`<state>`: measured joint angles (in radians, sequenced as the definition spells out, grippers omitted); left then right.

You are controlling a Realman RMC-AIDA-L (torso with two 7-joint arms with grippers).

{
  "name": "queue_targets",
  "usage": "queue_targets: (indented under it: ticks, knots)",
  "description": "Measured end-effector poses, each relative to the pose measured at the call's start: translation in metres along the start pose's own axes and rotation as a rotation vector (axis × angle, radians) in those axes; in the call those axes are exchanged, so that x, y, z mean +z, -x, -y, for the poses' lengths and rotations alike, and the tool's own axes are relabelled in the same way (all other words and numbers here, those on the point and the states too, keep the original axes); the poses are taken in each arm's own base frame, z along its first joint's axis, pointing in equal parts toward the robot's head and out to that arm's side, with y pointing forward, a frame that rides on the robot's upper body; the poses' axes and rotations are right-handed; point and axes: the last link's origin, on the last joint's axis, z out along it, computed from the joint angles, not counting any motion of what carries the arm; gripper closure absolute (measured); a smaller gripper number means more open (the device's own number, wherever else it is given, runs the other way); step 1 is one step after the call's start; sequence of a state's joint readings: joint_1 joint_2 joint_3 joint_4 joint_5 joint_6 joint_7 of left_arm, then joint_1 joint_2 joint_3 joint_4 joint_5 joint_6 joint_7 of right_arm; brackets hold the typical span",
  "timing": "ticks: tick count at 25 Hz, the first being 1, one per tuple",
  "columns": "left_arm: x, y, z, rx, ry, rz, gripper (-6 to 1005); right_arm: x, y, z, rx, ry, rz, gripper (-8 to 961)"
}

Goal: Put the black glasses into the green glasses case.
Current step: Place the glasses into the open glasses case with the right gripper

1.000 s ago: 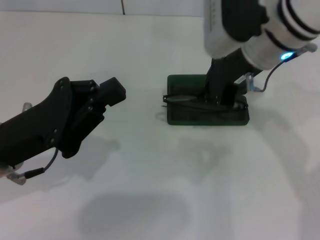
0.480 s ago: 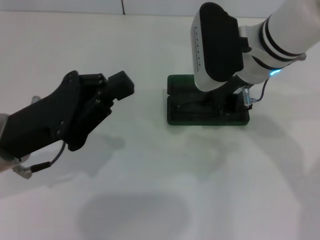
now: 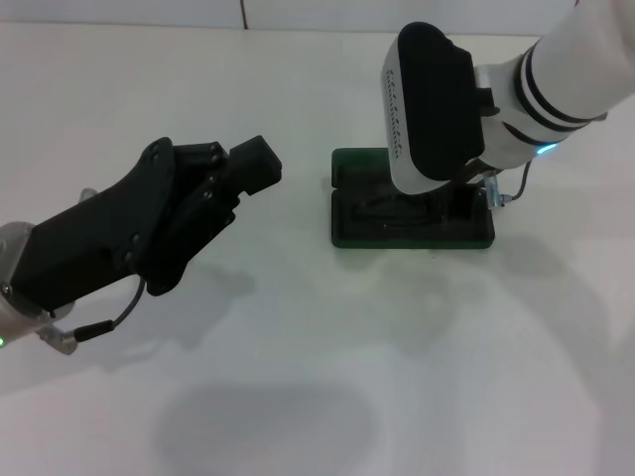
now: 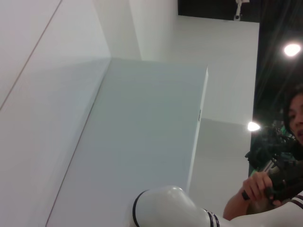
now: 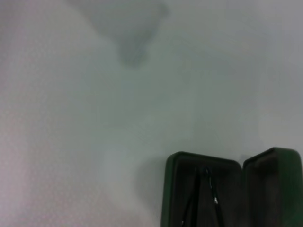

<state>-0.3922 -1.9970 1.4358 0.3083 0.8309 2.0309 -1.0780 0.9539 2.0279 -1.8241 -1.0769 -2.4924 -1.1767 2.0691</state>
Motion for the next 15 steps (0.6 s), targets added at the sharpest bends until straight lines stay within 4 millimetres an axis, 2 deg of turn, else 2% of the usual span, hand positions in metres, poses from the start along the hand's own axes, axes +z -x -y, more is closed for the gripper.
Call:
queue_targets:
  ticks: [15]
  knots:
    - [-0.0003,0.0001,-0.0001,0.008,-0.001,0.001,969,0.0049,0.0002,-0.0028,0.006,-0.016,0.015,889]
